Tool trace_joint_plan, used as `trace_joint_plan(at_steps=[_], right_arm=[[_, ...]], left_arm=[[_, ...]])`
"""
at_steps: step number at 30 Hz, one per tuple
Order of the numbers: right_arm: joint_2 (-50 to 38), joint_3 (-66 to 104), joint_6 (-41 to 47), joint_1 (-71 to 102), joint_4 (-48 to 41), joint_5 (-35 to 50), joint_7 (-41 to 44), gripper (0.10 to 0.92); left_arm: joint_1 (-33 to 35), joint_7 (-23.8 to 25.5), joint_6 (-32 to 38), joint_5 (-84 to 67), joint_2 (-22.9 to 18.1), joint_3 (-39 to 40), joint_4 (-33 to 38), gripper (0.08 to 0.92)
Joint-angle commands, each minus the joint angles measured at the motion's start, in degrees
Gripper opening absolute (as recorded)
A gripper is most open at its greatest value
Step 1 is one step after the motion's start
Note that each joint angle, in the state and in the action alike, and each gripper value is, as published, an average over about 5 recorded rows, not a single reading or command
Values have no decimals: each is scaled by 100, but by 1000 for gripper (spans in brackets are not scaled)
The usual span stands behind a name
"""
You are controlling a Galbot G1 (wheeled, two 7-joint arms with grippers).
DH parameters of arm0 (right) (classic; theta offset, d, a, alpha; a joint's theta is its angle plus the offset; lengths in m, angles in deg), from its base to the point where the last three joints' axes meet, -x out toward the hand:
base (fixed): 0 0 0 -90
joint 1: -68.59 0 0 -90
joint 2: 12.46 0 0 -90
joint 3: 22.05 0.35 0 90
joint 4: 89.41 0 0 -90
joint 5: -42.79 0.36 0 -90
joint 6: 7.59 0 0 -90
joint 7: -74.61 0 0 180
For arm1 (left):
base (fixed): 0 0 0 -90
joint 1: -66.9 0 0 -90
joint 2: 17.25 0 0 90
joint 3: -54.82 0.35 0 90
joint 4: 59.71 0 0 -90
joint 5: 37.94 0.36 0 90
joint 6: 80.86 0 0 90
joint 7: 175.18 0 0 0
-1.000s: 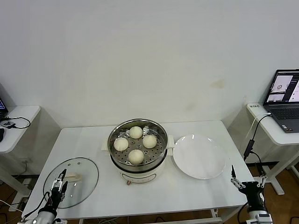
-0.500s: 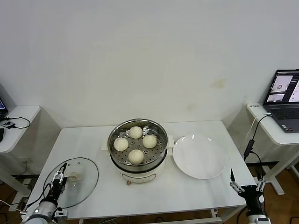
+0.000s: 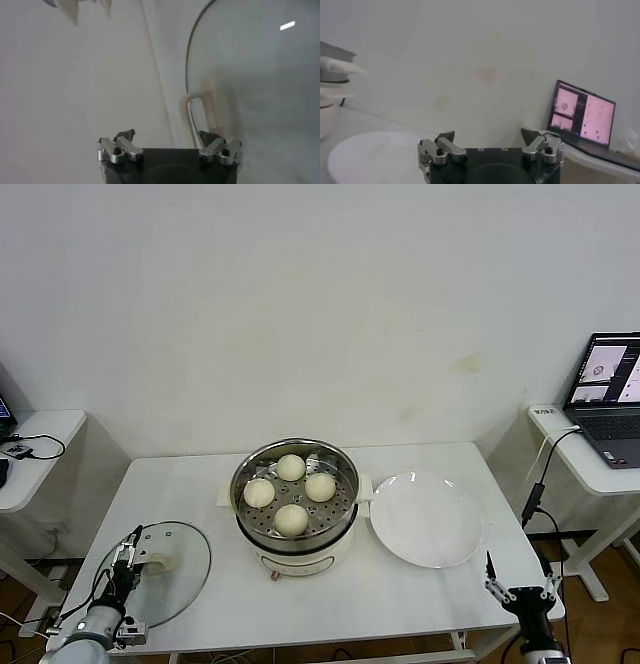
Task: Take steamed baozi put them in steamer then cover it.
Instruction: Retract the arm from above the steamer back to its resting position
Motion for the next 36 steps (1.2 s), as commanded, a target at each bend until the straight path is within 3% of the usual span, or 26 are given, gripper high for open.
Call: trace_joint_plan(at_steps=[1,14,28,36], right_arm=[[13,-43,-29,33,-15,-29,0,823],[30,-117,-53,31,-70,-95,0,823],[22,-119,-60,49,-57,-123,2,823],[25,-153,-94,61,-49,-194,-1,823]], left_arm=[[-124,29,-6,-134,-26,54,-92,823],[-210,-46,49,-383,-66,80,-281,811],[-163,-128,90,-443,-75,51,-336,429],[101,-213,-70,-758,5,-95,267,198]])
